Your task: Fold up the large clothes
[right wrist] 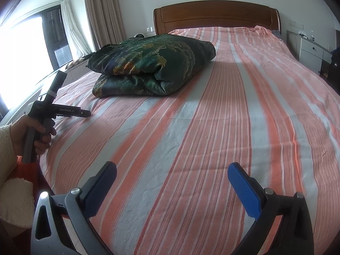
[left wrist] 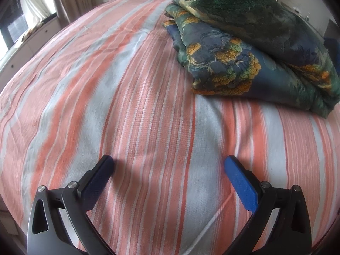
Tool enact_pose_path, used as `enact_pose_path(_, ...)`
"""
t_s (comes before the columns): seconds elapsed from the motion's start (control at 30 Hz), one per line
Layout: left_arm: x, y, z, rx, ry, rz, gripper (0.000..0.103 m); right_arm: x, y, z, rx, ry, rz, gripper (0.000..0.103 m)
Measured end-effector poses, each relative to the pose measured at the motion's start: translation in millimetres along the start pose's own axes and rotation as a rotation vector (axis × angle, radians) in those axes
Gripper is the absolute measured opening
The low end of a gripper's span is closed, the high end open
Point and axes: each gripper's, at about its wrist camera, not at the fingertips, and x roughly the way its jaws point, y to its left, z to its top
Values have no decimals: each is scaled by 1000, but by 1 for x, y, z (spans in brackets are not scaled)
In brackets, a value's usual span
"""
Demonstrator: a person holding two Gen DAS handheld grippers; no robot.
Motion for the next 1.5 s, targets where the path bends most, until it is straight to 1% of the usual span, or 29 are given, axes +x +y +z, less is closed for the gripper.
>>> enact_pose_path(0.1, -8, 7, 13, -11, 31, -15, 102, 0, -1, 1, 6, -2, -1, 102)
enact_pose_path(0.17, -25, 19, 31, -35, -15, -53, 102, -3, -4, 2, 11, -11, -2, 102)
enact_pose_path(0.23, -52, 40, 62, -90, -107, -139, 102, -6, -7, 3, 19, -19, -7, 102)
enact_pose_path(0.27, -60, 49, 74, -115, -133, -175, 102, -6, -9, 4, 26, -21, -10, 102)
enact_pose_path(0.3, -70, 64, 97, -167, -164, -257, 102, -6, -10, 6, 34, -22, -11, 102)
enact_pose_path(0.33, -73, 74, 113, -202, -166, -324, 102, -5, -12, 7, 52, -24, -11, 102)
enact_pose_path(0.37, -72, 83, 130, -237, -151, -401, 102, -4, -14, 8, 68, -23, -9, 102)
enact_pose_path(0.4, -64, 91, 154, -277, -105, -515, 102, -4, -15, 8, 76, -21, -6, 102)
enact_pose_path(0.47, -38, 89, 185, -288, 13, -677, 102, -1, -15, 9, 89, -13, -5, 102)
enact_pose_path(0.53, -12, 80, 201, -295, 79, -745, 102, 2, -12, 10, 82, -6, -8, 102)
enact_pose_path(0.6, 14, 69, 205, -300, 125, -742, 102, 4, -10, 13, 75, 1, -8, 102)
enact_pose_path(0.7, 60, 52, 196, -276, 252, -654, 103, 6, -12, 21, 72, 8, 8, 102)
enact_pose_path(0.73, 73, 49, 190, -266, 272, -640, 103, 7, -15, 27, 77, 9, 20, 102)
enact_pose_path(0.8, 82, 45, 183, -255, 264, -630, 103, 11, -26, 44, 102, 7, 50, 102)
enact_pose_path(0.9, 81, 31, 178, -167, 229, -554, 103, 34, -65, 97, 231, -12, 168, 103)
enact_pose_path(0.97, 80, 20, 180, -120, 221, -499, 103, 67, -91, 130, 352, 12, 308, 103)
enact_pose_path(1.03, 80, 12, 185, -89, 222, -460, 103, 119, -115, 166, 498, 67, 439, 103)
enact_pose_path(1.07, 80, 9, 187, -82, 223, -453, 103, 136, -119, 174, 529, 89, 501, 103)
enact_pose_path(1.1, 81, 7, 188, -77, 225, -450, 103, 170, -123, 188, 590, 131, 600, 103)
enact_pose_path(1.17, 83, 5, 189, -81, 231, -469, 103, 209, -123, 198, 672, 176, 659, 103)
enact_pose_path(1.2, 89, 3, 194, -93, 239, -489, 103, 230, -118, 203, 684, 227, 634, 103)
enact_pose_path(1.27, 95, 6, 193, -131, 255, -517, 103, 248, -102, 212, 590, 292, 530, 95)
enact_pose_path(1.3, 92, 3, 194, -104, 258, -527, 95, 248, -90, 220, 500, 291, 480, 93)
enact_pose_path(1.33, 81, -3, 194, -92, 233, -567, 63, 244, -73, 231, 368, 288, 401, 85)
enact_pose_path(1.37, 69, -7, 192, -83, 202, -562, 62, 238, -57, 239, 251, 282, 331, 77)
enact_pose_path(1.4, 51, -18, 192, -27, 153, -500, 56, 226, -30, 247, 64, 262, 221, 74)
enact_pose_path(1.43, 41, -24, 190, 6, 133, -468, 52, 218, -10, 249, -59, 241, 157, 70)
enact_pose_path(1.47, 31, -32, 187, 22, 111, -444, 51, 210, 8, 249, -155, 220, 113, 68)
enact_pose_path(1.5, 21, -36, 185, 23, 86, -435, 49, 205, 17, 248, -204, 205, 90, 67)
